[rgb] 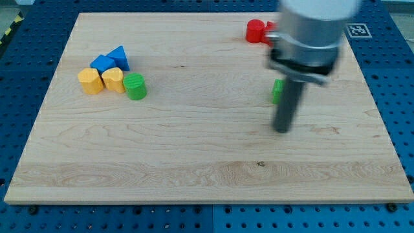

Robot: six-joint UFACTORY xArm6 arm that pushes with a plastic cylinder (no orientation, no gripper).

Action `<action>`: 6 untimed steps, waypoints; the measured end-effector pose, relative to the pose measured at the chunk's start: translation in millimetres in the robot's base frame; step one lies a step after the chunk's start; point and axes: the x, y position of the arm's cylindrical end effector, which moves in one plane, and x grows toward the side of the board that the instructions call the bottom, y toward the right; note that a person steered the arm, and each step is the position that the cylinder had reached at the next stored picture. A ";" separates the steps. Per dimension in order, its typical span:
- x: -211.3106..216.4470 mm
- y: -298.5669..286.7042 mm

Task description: Slightly push the green star towards the center of the board

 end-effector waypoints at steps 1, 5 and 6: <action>-20.5 94.0; -49.0 28.5; -69.1 -2.8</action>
